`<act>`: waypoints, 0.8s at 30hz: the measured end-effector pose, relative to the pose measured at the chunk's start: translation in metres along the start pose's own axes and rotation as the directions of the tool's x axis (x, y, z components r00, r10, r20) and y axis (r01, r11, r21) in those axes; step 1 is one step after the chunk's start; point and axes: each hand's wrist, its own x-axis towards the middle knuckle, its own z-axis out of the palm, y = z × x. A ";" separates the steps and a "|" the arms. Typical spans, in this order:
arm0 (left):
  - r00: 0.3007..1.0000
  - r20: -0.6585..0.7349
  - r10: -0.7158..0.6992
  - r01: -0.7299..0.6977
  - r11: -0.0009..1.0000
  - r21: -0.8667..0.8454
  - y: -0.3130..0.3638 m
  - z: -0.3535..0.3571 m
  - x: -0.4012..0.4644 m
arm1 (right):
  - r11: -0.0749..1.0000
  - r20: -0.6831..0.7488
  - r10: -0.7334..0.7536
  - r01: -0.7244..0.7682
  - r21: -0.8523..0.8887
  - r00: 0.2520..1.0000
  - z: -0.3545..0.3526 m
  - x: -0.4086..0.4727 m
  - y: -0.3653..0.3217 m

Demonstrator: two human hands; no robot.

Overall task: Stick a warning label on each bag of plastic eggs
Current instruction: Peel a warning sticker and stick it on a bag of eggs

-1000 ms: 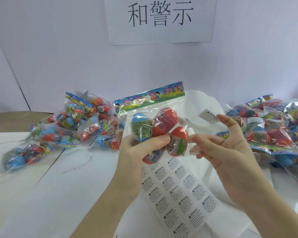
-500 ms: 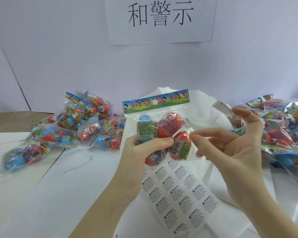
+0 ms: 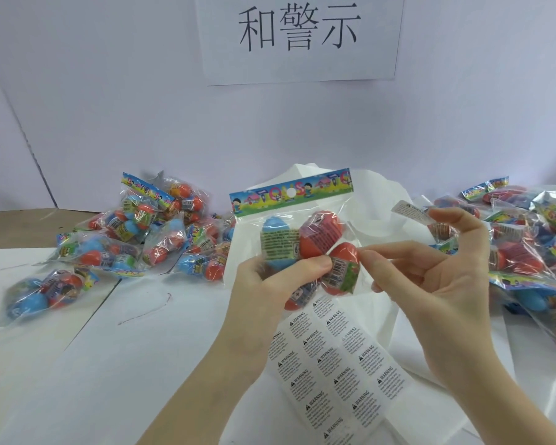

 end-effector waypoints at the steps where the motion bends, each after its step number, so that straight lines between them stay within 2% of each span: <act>1: 1.000 -0.005 0.008 -0.008 1.000 0.004 0.001 0.001 0.000 | 1.000 -0.008 0.000 0.000 -0.005 1.000 0.000 0.000 0.001; 6: 0.997 -0.069 0.045 -0.044 0.999 0.014 0.003 0.005 -0.003 | 0.999 -0.011 0.006 -0.006 -0.049 1.000 0.000 -0.003 0.005; 11: 0.997 -0.069 0.026 -0.022 0.998 0.051 -0.001 0.004 -0.001 | 0.997 -0.002 0.030 -0.030 -0.070 1.000 -0.002 -0.001 0.005; 16: 1.000 -0.005 -0.004 0.005 0.999 0.048 -0.003 0.004 0.000 | 0.991 0.043 -0.008 0.014 -0.132 0.999 0.004 -0.001 0.000; 20: 0.997 0.072 -0.027 0.023 0.998 0.063 -0.003 0.003 -0.001 | 0.994 0.024 0.000 0.003 -0.113 1.000 -0.001 0.000 0.006; 24: 0.993 0.117 0.029 -0.043 0.992 0.120 -0.003 0.003 -0.003 | 0.991 -0.009 -0.045 0.043 -0.131 0.999 -0.002 0.000 0.008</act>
